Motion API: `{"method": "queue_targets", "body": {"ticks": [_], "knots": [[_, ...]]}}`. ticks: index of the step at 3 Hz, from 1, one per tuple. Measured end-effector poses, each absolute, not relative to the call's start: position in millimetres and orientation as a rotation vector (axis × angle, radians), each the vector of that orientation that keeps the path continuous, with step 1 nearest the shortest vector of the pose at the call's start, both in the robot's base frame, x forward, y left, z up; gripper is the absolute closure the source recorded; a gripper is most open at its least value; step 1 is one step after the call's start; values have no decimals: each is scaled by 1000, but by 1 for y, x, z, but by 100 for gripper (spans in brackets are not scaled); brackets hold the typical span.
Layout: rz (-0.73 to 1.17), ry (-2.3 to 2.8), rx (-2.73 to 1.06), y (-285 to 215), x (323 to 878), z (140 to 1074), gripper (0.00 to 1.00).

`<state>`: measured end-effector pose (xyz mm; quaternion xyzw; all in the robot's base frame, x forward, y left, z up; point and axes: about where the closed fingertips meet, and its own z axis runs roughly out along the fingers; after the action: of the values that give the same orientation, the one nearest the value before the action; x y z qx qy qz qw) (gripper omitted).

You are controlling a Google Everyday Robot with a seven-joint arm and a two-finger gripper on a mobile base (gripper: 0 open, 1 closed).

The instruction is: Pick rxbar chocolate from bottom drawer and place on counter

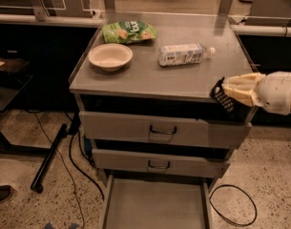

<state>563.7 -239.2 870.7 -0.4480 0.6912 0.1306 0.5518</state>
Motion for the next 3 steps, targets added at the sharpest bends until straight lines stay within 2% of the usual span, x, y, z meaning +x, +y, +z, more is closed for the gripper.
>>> {"method": "queue_targets", "body": {"ticks": [1, 3], "knots": [[267, 1640, -1005, -255, 604, 897, 100], [268, 1632, -1007, -253, 606, 901, 100]]}}
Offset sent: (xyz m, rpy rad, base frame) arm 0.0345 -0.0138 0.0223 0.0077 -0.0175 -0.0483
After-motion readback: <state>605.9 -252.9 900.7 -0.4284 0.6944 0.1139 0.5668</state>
